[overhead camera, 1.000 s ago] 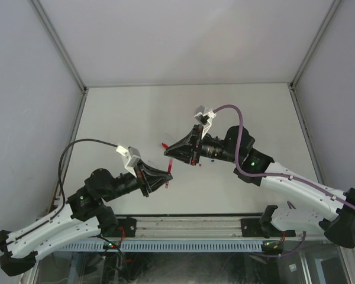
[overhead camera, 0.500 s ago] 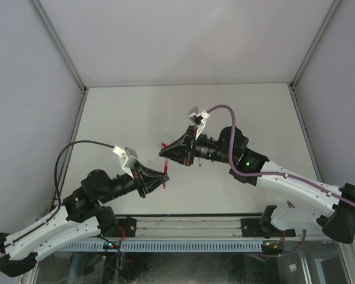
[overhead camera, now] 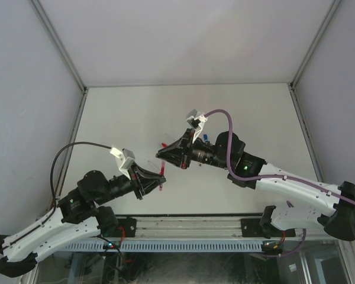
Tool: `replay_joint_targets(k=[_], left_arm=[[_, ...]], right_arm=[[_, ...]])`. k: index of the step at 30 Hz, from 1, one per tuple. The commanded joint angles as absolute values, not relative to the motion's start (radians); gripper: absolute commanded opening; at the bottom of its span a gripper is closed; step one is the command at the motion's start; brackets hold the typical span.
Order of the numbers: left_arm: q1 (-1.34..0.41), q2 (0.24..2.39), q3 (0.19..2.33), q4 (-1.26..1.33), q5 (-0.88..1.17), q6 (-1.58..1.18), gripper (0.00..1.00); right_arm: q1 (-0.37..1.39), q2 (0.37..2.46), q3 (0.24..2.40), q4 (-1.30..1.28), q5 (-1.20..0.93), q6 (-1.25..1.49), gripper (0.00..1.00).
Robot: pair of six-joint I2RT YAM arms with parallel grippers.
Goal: Insert the pens into the pen caps
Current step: Press the pen cap onto the pen.
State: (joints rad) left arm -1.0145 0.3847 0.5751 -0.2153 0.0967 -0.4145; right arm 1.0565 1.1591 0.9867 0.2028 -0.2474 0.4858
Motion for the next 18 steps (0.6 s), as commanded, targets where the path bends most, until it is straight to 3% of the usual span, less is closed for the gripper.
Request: replay_joint_targets(k=[1,18], left_arm=[[-1.012,0.365,0.723,0.030,0.029,-0.397,0.00],[-1.012,0.434,0.817,-0.025,-0.030,-0.448,0.00]], right_arm=[[1.116,1.196,0.910,0.074,-0.278,0.519,0.00],[1.187,1.215,0.793,0.042,-0.149,0.541,0.00]])
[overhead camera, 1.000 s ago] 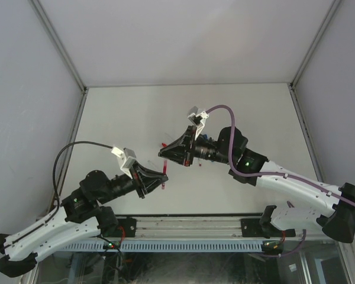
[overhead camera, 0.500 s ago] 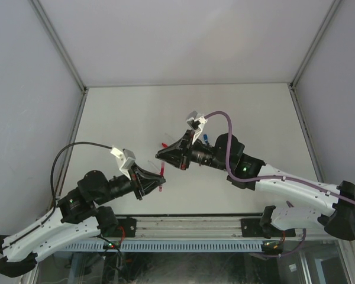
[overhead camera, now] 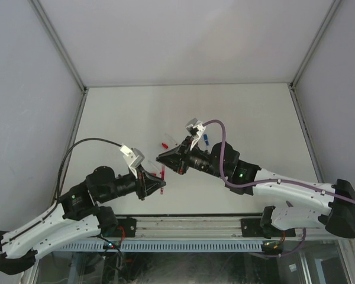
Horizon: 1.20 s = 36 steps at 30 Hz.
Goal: Insert the pens into the pen caps
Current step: Press the pen cap onto the pen.
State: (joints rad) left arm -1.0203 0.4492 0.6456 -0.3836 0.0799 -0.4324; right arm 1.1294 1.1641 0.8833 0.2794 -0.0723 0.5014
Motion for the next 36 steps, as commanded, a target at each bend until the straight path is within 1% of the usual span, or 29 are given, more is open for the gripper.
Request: replay_joint_targets(k=[1,11,17,28,33,36], left_arm=[[-1.012,0.436,0.823,-0.028,-0.033,-0.447,0.00],[-1.012,0.440,0.829,-0.043,-0.053,-0.447,0.00],[-1.011,0.439,0.831,-0.046,-0.053,-0.445,0.00],[-1.012,0.455,0.836,-0.043,-0.033,-0.441,0.00],[-1.012,0.460,0.835,-0.042,-0.027,-0.439,0.00],[-1.012,0.461,0.836,-0.041,-0.025,-0.439,0.00]], right_arm=[[1.185,1.213,0.787,0.045,-0.146,0.551,0.00],[1.176,1.230,0.728,0.125,-0.188,0.652,0.00],[1.198,1.209,0.729,0.115,-0.126,0.612,0.00],[1.260,1.159,0.757,0.015,0.051,0.528,0.00],[1.262,1.168,0.765,0.007,0.030,0.531,0.00],[1.247,1.178,0.769,0.005,-0.045,0.556,0.00]])
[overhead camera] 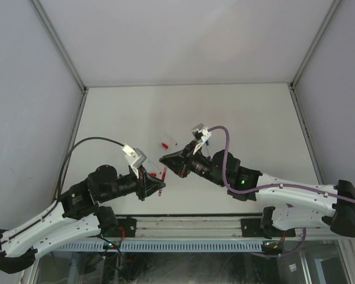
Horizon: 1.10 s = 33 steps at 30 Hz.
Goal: Insert the pens into the pen caps
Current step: Press the pen cap onto the pen.
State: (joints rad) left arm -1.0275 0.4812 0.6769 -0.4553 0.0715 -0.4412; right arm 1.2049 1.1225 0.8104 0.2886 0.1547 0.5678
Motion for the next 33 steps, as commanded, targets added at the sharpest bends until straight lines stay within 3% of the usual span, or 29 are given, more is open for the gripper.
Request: replay_joint_targets(k=[1,10,33], left_arm=[[-1.012,0.461,0.837,-0.041,-0.024,-0.438,0.00],[-1.012,0.465,0.843,-0.051,-0.023,-0.438,0.00],[-1.012,0.472,0.847,-0.074,-0.033,-0.442,0.00]], right_arm=[[1.240,1.180,0.769,0.009,-0.062,0.560,0.00],[1.194,1.178,0.755,0.053,-0.160,0.606,0.00],[1.237,1.149,0.757,0.045,-0.052,0.563,0.00]])
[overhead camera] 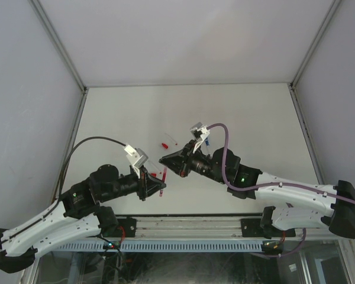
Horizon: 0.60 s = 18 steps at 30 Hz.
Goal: Insert the pens into the pen caps
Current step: Press the pen cap onto the pen.
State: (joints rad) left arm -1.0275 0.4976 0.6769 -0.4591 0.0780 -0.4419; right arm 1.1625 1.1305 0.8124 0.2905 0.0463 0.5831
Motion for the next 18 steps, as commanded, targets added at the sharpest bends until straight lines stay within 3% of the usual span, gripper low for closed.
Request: replay_joint_targets(k=[1,11,18], left_arm=[[-1.012,0.474,0.849,-0.074,-0.033,-0.442,0.00],[-1.012,0.478,0.850,-0.074,-0.029,-0.442,0.00],[-1.012,0.476,0.848,-0.073,-0.030,-0.441,0.00]], right_arm=[[1.242,1.144,0.756,0.037,-0.033,0.560,0.00],[1.299,1.146,0.790,-0.044,0.107,0.527,0.00],[1.238,1.148,0.763,0.056,-0.083,0.603,0.00]])
